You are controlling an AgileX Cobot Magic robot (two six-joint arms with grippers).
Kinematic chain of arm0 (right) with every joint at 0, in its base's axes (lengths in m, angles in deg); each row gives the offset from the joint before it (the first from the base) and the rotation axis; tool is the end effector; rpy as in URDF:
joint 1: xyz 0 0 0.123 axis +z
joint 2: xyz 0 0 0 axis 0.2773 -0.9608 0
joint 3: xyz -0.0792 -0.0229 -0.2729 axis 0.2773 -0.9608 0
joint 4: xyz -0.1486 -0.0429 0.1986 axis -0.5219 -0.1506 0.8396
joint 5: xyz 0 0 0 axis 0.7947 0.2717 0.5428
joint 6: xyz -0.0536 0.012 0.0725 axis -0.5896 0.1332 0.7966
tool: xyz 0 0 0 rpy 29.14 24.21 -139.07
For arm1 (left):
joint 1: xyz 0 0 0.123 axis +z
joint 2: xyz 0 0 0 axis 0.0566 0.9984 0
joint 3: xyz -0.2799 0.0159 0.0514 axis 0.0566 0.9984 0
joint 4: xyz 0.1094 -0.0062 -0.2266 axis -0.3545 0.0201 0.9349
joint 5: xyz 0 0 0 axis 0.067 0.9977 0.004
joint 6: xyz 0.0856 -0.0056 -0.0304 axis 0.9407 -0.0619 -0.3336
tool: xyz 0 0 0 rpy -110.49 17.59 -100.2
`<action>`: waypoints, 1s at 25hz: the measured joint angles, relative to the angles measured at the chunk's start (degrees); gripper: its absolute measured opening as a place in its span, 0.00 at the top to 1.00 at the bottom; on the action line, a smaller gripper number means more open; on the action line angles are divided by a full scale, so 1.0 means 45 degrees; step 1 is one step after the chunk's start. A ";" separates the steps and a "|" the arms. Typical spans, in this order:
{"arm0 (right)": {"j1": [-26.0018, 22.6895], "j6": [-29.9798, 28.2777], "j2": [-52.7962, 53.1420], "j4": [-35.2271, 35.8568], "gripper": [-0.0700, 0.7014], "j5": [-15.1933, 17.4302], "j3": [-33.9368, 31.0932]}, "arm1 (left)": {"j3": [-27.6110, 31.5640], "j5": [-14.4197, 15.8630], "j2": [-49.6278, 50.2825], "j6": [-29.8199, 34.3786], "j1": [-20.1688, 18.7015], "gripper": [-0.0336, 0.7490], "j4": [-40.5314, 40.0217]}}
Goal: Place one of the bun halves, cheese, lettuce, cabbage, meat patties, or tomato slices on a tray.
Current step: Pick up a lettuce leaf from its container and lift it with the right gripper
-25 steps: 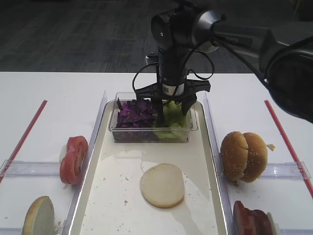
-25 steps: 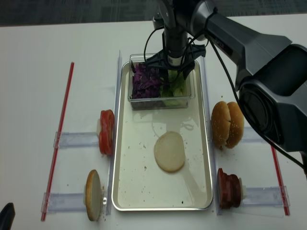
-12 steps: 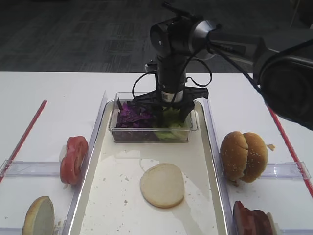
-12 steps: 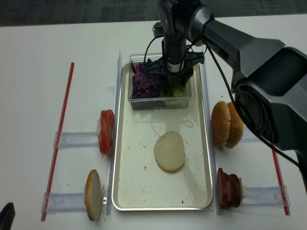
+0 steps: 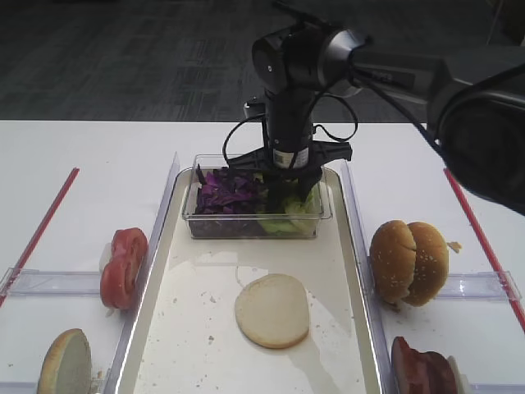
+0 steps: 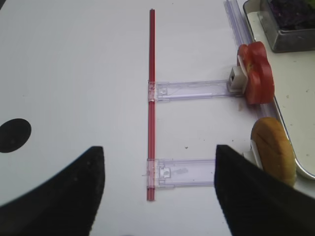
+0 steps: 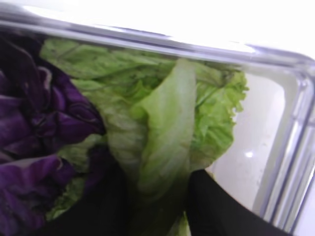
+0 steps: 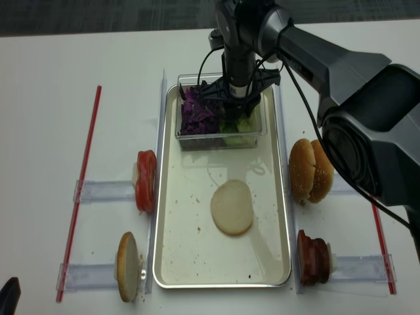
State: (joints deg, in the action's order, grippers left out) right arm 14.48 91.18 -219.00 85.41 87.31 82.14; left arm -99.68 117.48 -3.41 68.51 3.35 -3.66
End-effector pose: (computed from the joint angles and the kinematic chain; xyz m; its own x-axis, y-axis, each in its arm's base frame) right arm 0.4265 0.2481 0.1536 -0.9825 -0.1535 -0.1060 -0.1546 0.9880 0.0022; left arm -0.0116 0.0064 0.2651 -0.5549 -0.0255 -0.8315 -0.0732 0.9971 0.0182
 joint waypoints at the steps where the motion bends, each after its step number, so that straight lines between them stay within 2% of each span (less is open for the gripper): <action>1: 0.0000 0.0000 0.0034 -0.0054 0.53 0.0000 0.0000 | 0.0000 0.0000 0.0000 0.0000 0.0000 0.40 0.0000; 19: 0.0000 -0.0030 0.0109 0.0051 0.59 0.0000 0.0000 | 0.0000 0.0000 0.0000 0.0000 0.0000 0.40 0.0000; 25: 0.0000 -0.0030 0.0356 0.0076 0.75 0.0000 0.0000 | 0.0000 0.0000 0.0000 0.0000 0.0000 0.40 0.0000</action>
State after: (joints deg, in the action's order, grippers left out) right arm 14.48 91.05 -217.40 85.75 87.31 82.14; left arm -99.68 117.48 -3.41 68.51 3.35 -3.66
